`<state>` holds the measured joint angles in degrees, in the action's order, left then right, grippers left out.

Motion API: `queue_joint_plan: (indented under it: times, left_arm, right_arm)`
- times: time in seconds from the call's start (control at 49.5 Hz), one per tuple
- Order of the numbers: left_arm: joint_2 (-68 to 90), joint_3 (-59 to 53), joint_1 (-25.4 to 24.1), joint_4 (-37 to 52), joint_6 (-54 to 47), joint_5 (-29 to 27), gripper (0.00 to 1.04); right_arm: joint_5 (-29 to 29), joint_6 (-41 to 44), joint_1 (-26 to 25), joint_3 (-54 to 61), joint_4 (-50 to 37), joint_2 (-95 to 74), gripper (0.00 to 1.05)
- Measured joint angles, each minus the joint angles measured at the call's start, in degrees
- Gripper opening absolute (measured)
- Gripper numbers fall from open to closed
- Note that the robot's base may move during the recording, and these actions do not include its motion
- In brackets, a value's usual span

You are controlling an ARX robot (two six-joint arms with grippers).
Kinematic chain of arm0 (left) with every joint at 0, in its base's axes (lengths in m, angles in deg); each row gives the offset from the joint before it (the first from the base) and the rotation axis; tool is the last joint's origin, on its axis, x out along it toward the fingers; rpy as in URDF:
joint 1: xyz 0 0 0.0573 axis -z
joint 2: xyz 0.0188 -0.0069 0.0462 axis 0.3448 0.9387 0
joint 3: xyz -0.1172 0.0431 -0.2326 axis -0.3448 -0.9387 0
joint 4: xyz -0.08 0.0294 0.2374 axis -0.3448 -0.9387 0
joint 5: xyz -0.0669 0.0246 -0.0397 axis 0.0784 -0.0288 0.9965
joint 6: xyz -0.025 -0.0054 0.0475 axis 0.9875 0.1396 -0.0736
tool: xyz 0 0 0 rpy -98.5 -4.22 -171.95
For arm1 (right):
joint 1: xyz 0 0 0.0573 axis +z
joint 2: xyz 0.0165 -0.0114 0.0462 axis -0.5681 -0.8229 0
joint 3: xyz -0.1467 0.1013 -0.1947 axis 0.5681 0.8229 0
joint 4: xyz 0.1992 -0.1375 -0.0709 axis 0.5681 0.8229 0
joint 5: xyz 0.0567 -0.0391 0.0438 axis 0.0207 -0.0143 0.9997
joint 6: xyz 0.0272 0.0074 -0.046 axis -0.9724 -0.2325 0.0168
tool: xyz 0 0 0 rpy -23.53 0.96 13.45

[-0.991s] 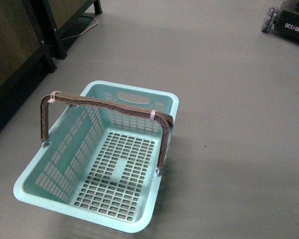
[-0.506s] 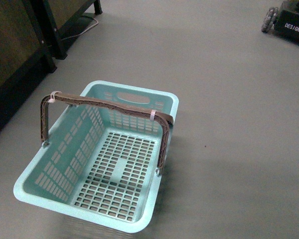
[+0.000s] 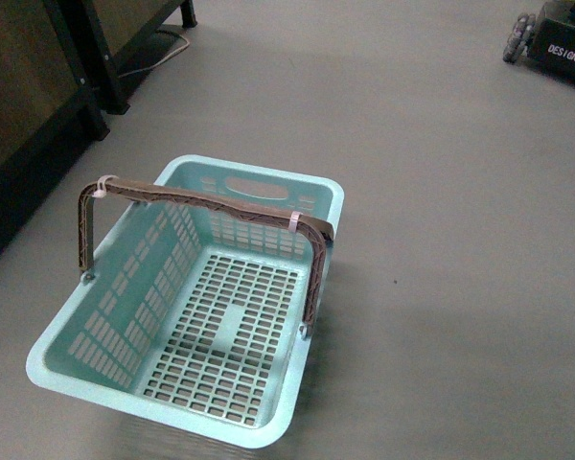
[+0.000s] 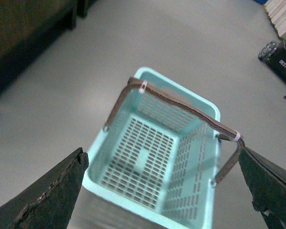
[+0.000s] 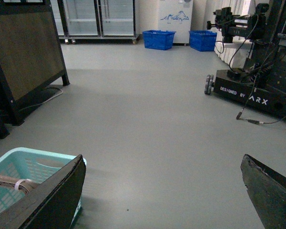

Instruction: Pick mango and avocado into basket

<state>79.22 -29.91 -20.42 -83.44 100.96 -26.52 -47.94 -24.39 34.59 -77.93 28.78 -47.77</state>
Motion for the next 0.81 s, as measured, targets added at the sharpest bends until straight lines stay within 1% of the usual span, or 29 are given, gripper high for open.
queue_joint_plan:
  times: [0.04,0.142,0.202,0.283,0.364,0.465,0.566,0.627,0.809]
  left_arm:
    - [8.7,0.9,1.8,4.9,7.0,-0.6,0.97]
    - [23.9,3.4,5.5,15.5,18.5,-0.2,0.97]
    - [33.2,5.5,7.6,21.7,23.5,-1.6,0.97]
    - [46.1,8.7,9.8,29.8,30.3,-1.3,0.97]
    - [56.5,11.5,11.1,36.0,34.9,-1.6,0.97]
    - [76.5,18.0,12.9,44.6,42.6,-1.7,0.97]
    - [91.0,24.2,14.0,50.8,47.7,-2.3,0.97]
    - [96.7,28.3,14.7,53.4,49.7,-2.5,0.97]
    - [108.7,39.6,17.0,55.4,53.7,-3.1,0.97]
  right_arm:
    - [0.0,0.0,0.0,0.0,0.0,0.0,0.97]
    - [0.0,0.0,0.0,0.0,0.0,0.0,0.97]
    - [0.0,0.0,0.0,0.0,0.0,0.0,0.97]
    - [0.0,0.0,0.0,0.0,0.0,0.0,0.97]
    - [0.0,0.0,0.0,0.0,0.0,0.0,0.97]
    - [0.0,0.0,0.0,0.0,0.0,0.0,0.97]
    - [0.0,0.0,0.0,0.0,0.0,0.0,0.97]
    - [0.0,0.0,0.0,0.0,0.0,0.0,0.97]
    - [0.0,0.0,0.0,0.0,0.0,0.0,0.97]
